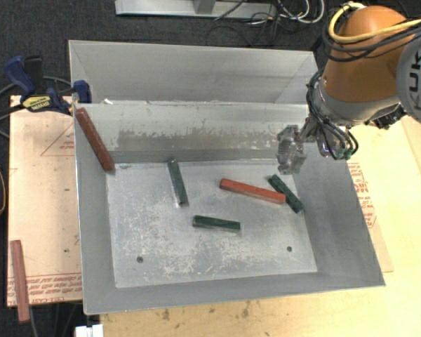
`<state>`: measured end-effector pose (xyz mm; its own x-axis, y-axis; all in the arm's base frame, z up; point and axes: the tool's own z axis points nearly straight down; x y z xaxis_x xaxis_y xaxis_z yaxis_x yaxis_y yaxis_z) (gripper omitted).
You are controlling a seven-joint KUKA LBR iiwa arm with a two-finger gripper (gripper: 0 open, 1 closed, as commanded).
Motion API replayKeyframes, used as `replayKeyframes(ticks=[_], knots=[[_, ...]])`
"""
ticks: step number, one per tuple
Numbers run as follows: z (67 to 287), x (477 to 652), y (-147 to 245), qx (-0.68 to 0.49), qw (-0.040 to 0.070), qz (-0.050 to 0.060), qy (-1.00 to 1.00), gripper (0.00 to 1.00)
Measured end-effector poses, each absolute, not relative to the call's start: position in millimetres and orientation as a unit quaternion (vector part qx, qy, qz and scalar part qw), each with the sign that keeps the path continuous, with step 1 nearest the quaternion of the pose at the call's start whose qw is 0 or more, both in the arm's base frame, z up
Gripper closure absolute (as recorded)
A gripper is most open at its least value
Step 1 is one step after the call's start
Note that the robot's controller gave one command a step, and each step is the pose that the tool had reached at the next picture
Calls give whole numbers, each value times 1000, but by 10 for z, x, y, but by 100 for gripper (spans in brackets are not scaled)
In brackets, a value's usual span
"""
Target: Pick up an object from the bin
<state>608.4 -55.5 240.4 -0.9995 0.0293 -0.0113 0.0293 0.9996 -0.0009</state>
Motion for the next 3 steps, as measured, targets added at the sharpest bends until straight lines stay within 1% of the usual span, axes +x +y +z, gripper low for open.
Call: replayKeyframes(ticks=[1, 2, 3], knots=[[1650, 6338, -38, -100, -1, 1, 995, 100], [1675, 6348, -57, -98, 1, 1, 995, 0], [689, 5954, -659, -4, -1, 0, 1000, 0]])
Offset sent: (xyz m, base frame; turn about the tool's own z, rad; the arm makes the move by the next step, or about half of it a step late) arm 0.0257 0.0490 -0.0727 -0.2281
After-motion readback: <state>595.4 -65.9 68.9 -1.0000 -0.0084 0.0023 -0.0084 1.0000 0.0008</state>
